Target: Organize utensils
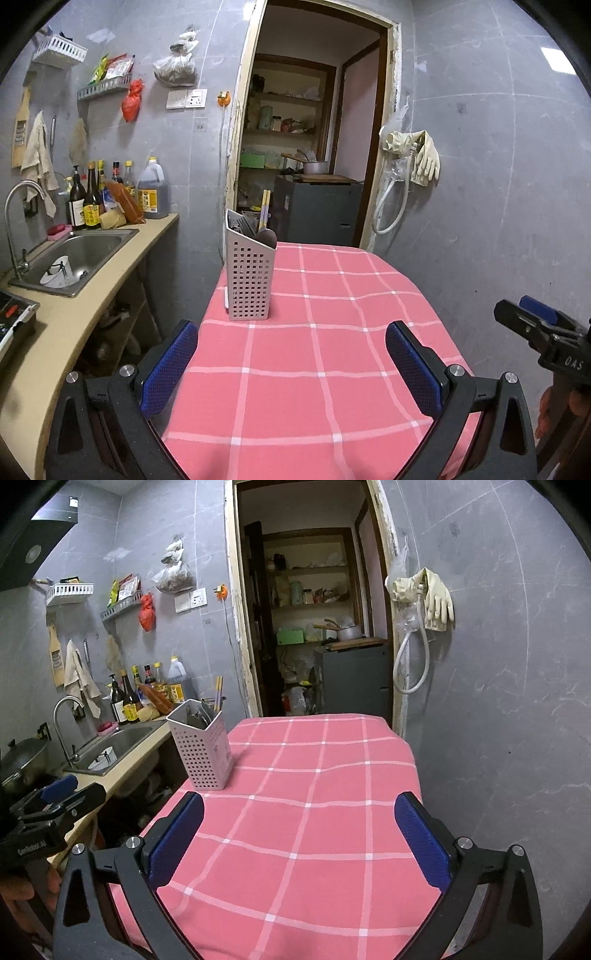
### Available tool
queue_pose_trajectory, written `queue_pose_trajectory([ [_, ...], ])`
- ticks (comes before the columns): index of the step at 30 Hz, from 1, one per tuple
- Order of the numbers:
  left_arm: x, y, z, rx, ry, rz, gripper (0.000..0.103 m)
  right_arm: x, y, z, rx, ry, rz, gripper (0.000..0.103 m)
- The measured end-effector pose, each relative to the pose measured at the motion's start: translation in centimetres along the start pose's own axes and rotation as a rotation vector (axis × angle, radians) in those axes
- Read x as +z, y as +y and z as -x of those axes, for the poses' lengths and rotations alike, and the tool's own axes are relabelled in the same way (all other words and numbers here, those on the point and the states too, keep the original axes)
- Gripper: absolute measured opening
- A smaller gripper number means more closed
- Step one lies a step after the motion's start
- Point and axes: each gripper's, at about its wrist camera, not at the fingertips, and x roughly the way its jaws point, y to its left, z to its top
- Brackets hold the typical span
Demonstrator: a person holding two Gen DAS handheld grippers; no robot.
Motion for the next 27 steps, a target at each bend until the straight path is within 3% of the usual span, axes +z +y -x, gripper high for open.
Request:
queue_pose_trajectory([
  [27, -0.16, -0.70, -0.02, -0.005, 0.018, -0.015, 0.102, -0.20, 0.26, -0.02, 0.006, 0.021, -0.013, 0.101],
])
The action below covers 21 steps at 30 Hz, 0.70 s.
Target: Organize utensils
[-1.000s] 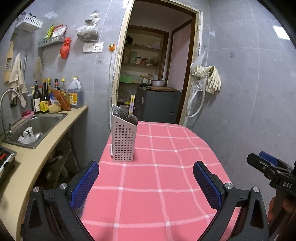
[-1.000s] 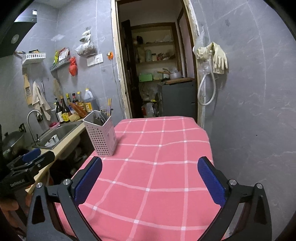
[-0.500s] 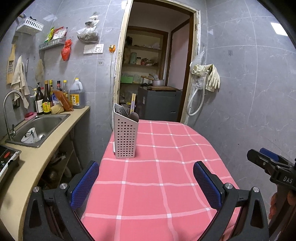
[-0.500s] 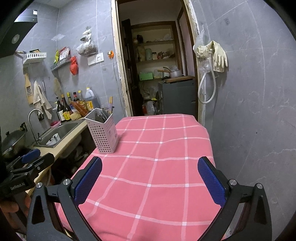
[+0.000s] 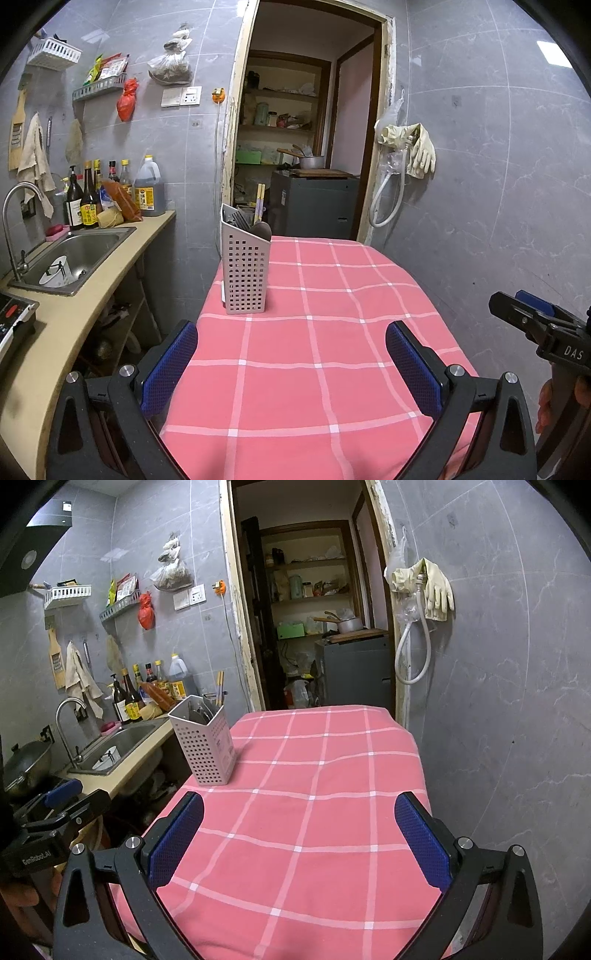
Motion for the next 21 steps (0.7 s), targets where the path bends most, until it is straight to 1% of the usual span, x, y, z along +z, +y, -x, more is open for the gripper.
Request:
queue_pose_trajectory([
  [11, 0.00, 0.10, -0.06, 0.003, 0.002, 0.005, 0.102, -0.02, -0.05, -0.09, 0.001, 0.001, 0.000, 0.102],
  [21, -0.03, 0.27, 0.00, 0.004, 0.000, 0.007, 0.103, -0.31, 0.69, -0.03, 0.006, 0.005, 0.004, 0.101],
])
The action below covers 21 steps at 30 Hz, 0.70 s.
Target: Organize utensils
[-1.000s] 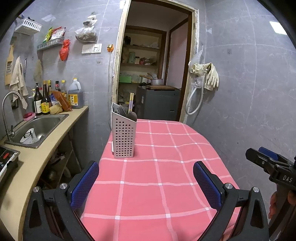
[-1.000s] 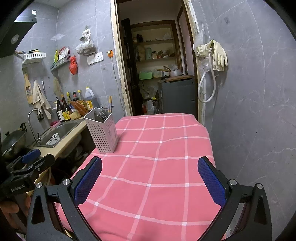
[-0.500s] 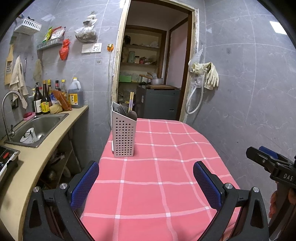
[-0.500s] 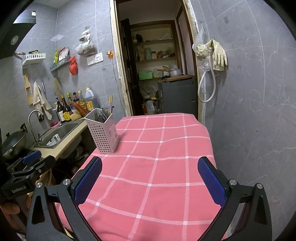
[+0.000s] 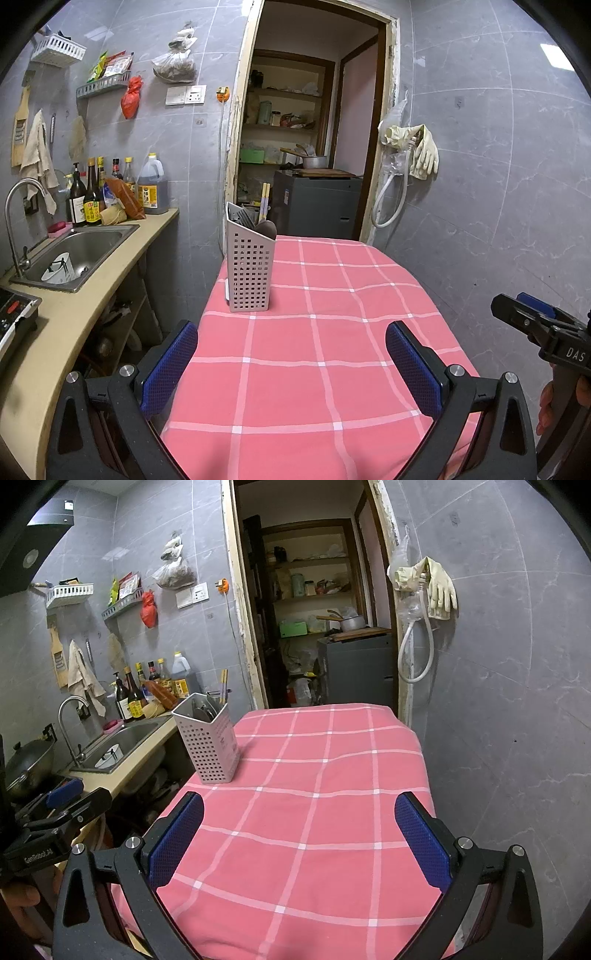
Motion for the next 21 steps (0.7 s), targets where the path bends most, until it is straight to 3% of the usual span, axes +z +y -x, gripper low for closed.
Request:
queue_pose_trajectory([
  [21, 0.00, -0.01, -0.03, 0.000, 0.002, 0.001, 0.102, 0.08, -0.19, -0.09, 0.001, 0.002, -0.002, 0.102],
])
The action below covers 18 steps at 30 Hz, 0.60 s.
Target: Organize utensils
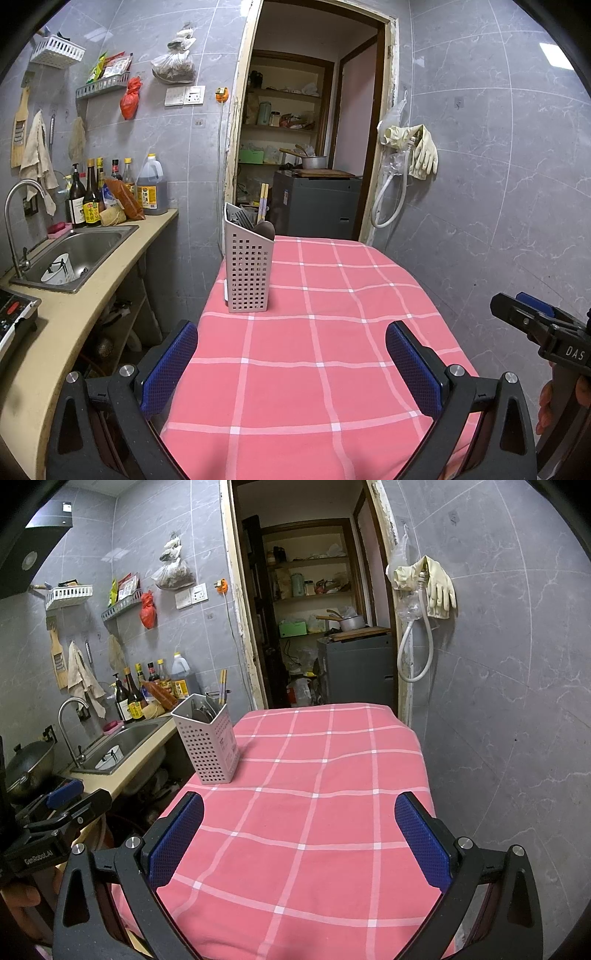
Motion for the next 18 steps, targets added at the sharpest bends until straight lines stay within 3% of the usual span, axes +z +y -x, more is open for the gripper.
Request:
queue_pose_trajectory([
  [18, 0.00, 0.00, 0.01, -0.001, 0.001, 0.001, 0.102, -0.16, 0.44, 0.00, 0.002, 0.002, -0.002, 0.102],
])
